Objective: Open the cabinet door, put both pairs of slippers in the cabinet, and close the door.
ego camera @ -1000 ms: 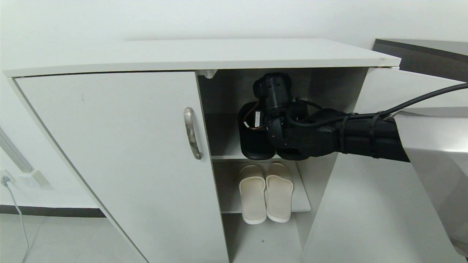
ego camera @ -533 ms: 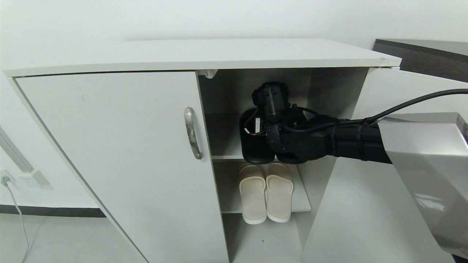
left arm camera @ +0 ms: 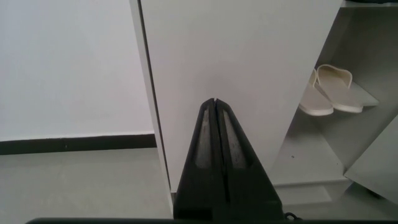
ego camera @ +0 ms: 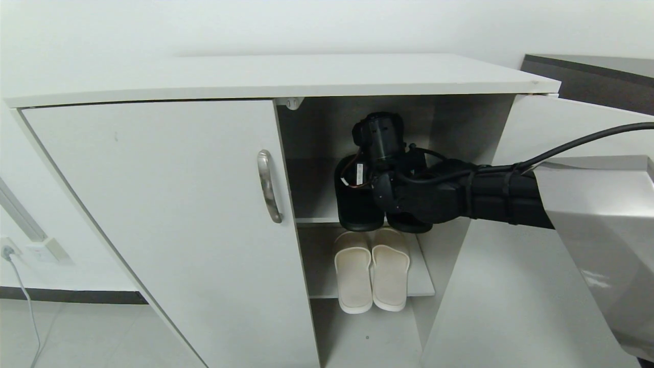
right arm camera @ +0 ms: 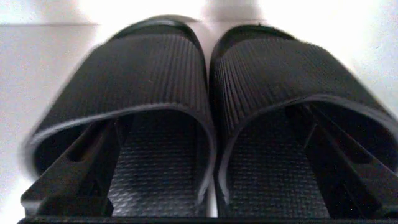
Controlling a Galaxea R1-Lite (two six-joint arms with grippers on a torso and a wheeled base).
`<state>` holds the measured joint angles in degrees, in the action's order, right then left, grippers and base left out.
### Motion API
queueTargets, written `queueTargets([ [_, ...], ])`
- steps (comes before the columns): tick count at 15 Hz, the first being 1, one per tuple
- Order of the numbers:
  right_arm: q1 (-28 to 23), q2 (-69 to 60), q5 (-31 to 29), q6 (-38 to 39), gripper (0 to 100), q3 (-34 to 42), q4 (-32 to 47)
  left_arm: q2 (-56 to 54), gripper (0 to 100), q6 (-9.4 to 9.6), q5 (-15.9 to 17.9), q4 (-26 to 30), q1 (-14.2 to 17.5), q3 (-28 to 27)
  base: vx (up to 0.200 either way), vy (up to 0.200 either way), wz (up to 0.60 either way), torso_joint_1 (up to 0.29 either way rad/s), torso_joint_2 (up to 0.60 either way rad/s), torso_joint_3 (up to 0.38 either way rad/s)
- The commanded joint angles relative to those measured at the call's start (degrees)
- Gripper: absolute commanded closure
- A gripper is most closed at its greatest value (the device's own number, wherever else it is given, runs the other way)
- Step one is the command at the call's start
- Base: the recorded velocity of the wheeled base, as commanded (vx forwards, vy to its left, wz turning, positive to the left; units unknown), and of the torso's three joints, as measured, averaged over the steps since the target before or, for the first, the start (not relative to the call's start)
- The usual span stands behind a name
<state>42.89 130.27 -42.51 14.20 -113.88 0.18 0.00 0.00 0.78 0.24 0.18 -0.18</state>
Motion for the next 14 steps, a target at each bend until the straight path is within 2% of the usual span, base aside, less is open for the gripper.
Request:
queueTargets([
  [1,0.8,-2.6,-0.1,0.1,0,2.4,-0.3,0.0,100,0.00,0.0,0.0,0.0,0.0,0.000,0.000,0.00,0.000,0.00,0.000],
  [5,1.7,-7.0,-0.1,0.7,0,8.4,-1.0,0.0,100,0.00,0.0,0.0,0.0,0.0,0.000,0.000,0.00,0.000,0.00,0.000],
  [14,9.8,-26.0,-0.1,0.7,0,34.3,-8.5,0.0,100,0.00,0.0,0.0,0.0,0.0,0.000,0.000,0.00,0.000,0.00,0.000],
])
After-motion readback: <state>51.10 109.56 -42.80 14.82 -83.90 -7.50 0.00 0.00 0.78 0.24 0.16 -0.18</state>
